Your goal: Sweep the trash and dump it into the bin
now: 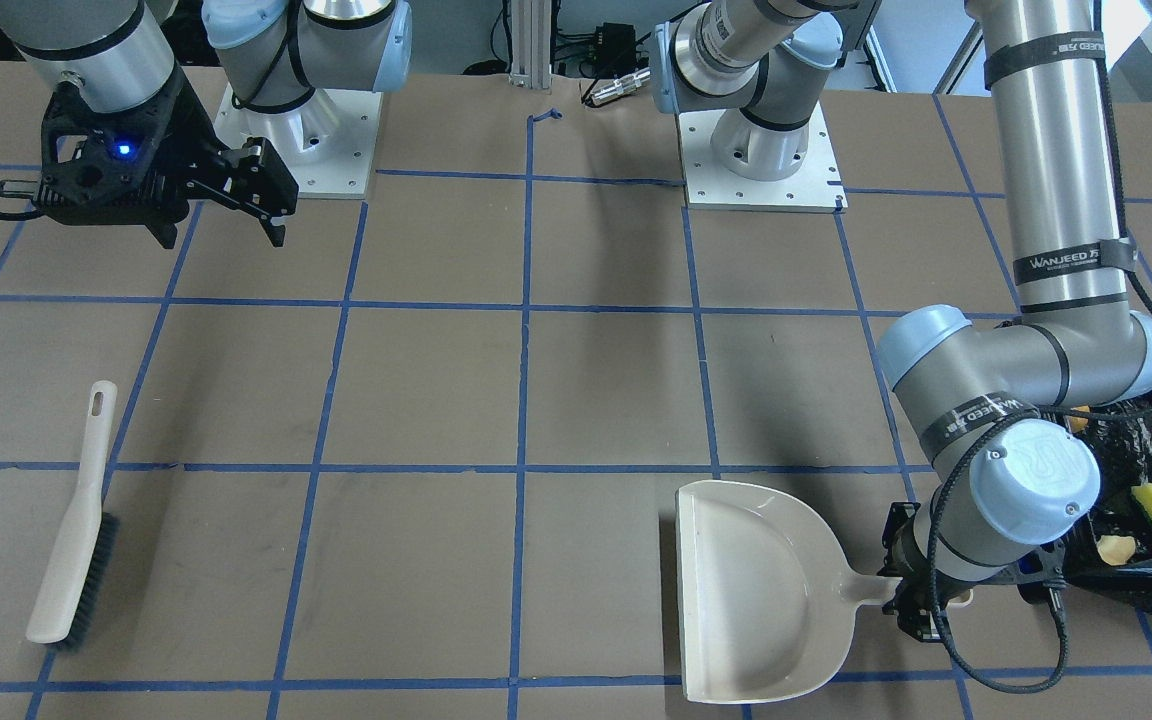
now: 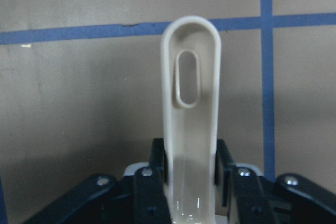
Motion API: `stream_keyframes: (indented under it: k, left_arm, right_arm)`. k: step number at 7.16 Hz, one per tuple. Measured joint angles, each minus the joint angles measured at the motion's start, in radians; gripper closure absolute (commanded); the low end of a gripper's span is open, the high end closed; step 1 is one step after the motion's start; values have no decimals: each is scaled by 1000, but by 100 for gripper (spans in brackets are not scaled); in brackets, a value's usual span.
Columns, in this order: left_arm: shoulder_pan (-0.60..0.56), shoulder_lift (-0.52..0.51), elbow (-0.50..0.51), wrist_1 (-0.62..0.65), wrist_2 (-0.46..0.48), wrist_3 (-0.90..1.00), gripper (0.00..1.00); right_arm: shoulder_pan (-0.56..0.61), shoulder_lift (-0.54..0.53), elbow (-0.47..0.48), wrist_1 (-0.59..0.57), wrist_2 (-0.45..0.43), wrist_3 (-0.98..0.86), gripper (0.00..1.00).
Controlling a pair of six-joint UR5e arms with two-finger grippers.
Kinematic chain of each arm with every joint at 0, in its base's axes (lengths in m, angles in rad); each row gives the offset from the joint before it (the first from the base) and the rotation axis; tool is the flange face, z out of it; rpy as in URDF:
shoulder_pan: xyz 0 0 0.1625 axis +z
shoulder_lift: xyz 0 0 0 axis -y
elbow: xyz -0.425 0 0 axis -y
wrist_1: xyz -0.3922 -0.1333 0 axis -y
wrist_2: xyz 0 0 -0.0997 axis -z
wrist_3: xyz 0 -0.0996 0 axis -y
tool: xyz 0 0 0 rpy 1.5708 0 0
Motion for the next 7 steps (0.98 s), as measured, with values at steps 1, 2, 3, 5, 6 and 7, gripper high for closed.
stream_keyframes:
  k: [1, 2, 3, 5, 6, 7]
  left_arm:
    - [0, 7, -13, 3, 1, 0, 87]
    - [0, 16, -20, 5, 3, 0, 84]
    - [0, 22, -23, 5, 5, 1, 82]
    - [1, 21, -16, 7, 20, 39, 75]
    - [1, 13, -10, 22, 45, 59, 75]
    - [1, 4, -7, 44, 61, 67, 74]
  right_arm:
    - [0, 0, 1, 0, 0, 1, 0]
    - [-1, 0, 3, 0, 0, 1, 0]
    - [-1, 0, 6, 0, 0, 0, 0]
    - [-2, 0, 7, -1, 1, -1, 0]
    - [-2, 0, 8, 0, 1, -2, 0]
    - [-2, 0, 8, 0, 0, -3, 0]
